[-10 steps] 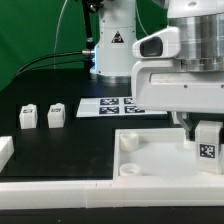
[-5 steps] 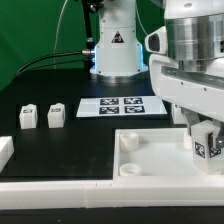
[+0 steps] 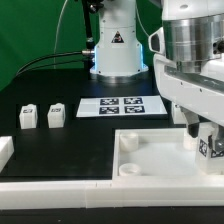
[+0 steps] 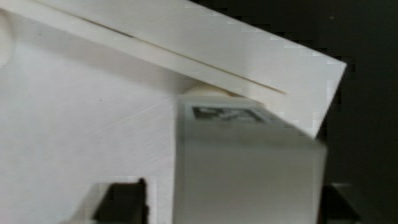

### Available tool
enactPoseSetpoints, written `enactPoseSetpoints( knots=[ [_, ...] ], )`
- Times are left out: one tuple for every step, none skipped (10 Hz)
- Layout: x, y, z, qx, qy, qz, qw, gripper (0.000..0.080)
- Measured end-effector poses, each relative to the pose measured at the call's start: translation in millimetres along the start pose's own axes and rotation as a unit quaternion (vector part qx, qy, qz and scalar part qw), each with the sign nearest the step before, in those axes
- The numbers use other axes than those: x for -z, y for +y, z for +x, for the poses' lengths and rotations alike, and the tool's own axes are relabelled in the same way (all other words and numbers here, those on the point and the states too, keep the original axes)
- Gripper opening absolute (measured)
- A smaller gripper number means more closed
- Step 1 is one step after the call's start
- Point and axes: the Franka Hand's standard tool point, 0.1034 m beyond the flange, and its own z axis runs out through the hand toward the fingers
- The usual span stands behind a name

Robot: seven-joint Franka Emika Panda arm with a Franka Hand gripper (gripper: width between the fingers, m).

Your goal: Assemble one leg

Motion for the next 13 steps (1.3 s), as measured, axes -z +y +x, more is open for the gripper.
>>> enactPoseSetpoints(
  knots=[
    [-0.1, 0.1, 0.0, 0.024, 0.000, 0.000, 1.000, 0.0574],
    [-0.5, 0.1, -0.4, 0.030, 0.000, 0.000, 1.000, 0.0574],
    [-1.6, 0.3, -1.3, 0.080, 0.000, -0.001, 0.997, 0.0634],
    [-2.0, 0.4, -2.2, 0.132, 0.000, -0.002, 0.991, 0.0645],
    [-2.3, 0.1, -3.3, 0.194, 0.001, -0.003, 0.981, 0.0645],
    [-1.7, -0.7, -4.4, 0.259, 0.003, -0.006, 0.966, 0.0648],
    [-0.2, -1.9, -4.6, 0.323, 0.005, -0.011, 0.946, 0.0648],
    [0.6, -2.2, -4.7, 0.383, 0.005, -0.018, 0.924, 0.0648],
    [1.3, -3.8, -5.3, 0.441, 0.008, -0.025, 0.897, 0.0648],
    [1.1, -4.4, -7.7, 0.463, 0.009, -0.027, 0.886, 0.0648],
    [1.0, -4.7, -7.7, 0.513, 0.011, -0.029, 0.858, 0.0648],
    [0.4, -4.3, -7.8, 0.547, 0.011, -0.029, 0.836, 0.0648],
    [0.5, -4.1, -6.6, 0.587, 0.009, -0.029, 0.809, 0.0648]
  ],
)
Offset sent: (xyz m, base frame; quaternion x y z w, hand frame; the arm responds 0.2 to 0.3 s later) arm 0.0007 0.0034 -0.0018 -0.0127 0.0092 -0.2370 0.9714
